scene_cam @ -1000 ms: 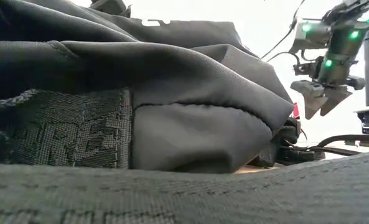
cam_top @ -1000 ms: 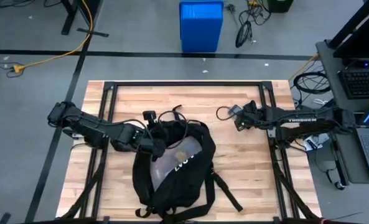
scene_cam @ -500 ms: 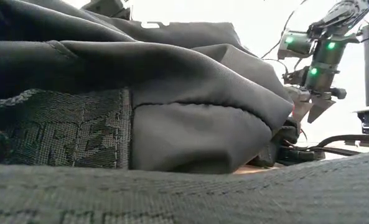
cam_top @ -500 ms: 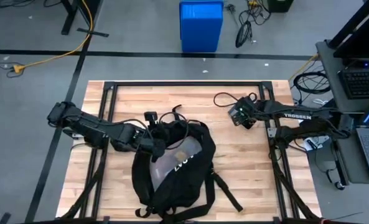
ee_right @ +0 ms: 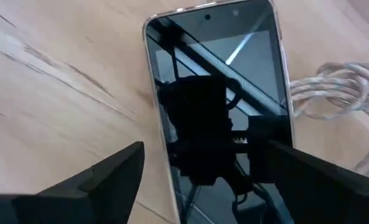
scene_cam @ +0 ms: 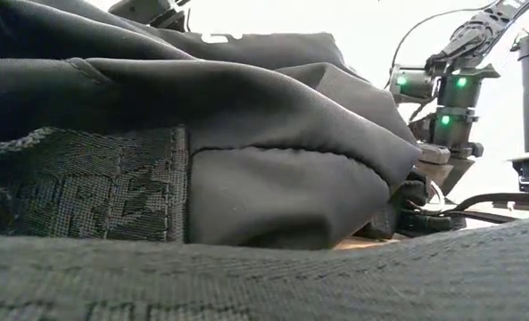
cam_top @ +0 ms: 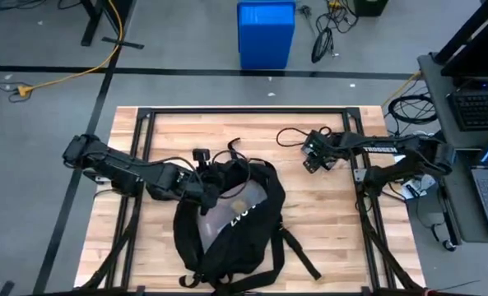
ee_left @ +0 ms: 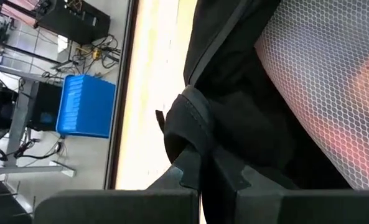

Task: Unpack backpack
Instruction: Put the charger cable into the black backpack

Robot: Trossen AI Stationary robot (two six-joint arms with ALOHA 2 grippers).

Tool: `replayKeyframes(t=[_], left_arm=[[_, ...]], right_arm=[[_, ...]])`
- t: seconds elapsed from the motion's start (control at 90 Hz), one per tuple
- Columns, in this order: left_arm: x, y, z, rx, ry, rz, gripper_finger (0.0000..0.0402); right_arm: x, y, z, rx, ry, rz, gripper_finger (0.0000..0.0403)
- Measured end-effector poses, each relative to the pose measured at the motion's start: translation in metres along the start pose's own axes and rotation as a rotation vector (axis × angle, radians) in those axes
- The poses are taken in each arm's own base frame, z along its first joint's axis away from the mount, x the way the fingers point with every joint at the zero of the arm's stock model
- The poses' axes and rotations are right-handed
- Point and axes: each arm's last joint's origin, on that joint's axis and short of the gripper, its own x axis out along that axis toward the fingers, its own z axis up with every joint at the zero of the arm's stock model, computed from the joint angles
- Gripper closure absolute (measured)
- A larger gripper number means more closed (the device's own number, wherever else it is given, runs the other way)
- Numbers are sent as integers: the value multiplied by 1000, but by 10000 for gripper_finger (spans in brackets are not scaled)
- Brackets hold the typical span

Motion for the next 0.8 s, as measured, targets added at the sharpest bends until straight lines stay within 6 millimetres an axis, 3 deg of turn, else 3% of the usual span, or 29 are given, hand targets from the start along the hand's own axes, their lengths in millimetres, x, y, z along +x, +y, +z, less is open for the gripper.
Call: replayKeyframes(t=[0.544,0.8], left_arm=[[0,0,0,-7,0,-10,402],[0,-2,0,-10,0,-55,402]], right_arm=[[-10,0,12,117,-47,-39,80],[-5,-28,12,214,62,-87,80]])
